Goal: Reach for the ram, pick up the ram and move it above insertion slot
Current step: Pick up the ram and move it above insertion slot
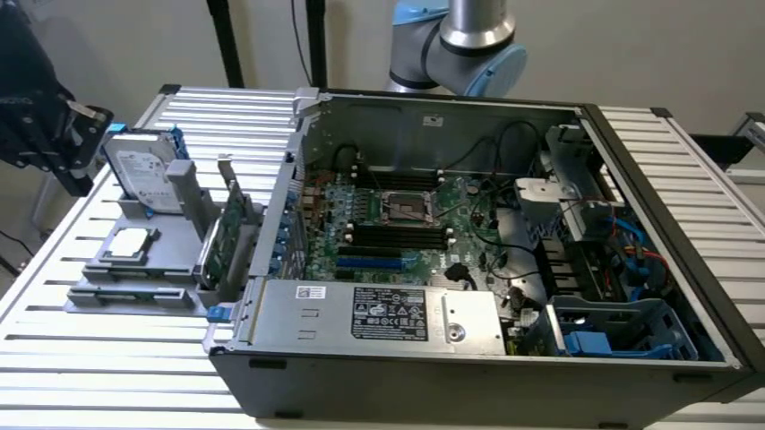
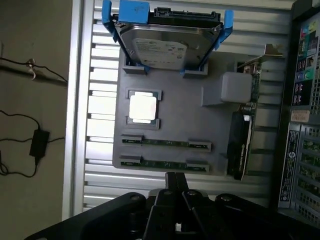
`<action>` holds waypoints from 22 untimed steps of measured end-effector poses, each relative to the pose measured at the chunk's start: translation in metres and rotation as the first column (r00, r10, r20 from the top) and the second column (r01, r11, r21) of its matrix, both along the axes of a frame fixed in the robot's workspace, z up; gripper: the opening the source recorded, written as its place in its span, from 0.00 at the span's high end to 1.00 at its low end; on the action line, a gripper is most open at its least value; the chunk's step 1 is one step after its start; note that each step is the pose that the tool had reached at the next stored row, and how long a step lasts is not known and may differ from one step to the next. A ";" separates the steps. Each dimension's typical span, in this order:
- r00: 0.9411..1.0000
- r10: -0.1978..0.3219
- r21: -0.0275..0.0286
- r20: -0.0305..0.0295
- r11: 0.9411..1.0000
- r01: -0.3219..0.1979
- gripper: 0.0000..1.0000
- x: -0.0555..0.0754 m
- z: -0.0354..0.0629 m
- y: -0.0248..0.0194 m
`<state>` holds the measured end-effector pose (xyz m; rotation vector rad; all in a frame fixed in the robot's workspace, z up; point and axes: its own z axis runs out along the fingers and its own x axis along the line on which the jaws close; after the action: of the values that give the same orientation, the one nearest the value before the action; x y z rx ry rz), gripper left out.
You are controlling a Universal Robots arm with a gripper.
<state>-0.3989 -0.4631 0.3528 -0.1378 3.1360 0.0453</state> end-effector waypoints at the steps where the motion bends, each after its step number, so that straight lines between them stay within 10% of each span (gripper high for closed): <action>1: 1.000 0.018 0.000 0.000 1.000 -0.018 0.89 0.000 -0.0001 0.0000; 12: 0.976 0.216 0.000 0.000 0.976 -0.216 0.89 0.000 -0.0001 0.0000; 22: 0.921 0.389 0.000 0.000 0.921 -0.389 0.89 0.000 -0.0001 0.0000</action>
<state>-0.3989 -0.4631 0.3527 -0.7581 3.0520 0.0453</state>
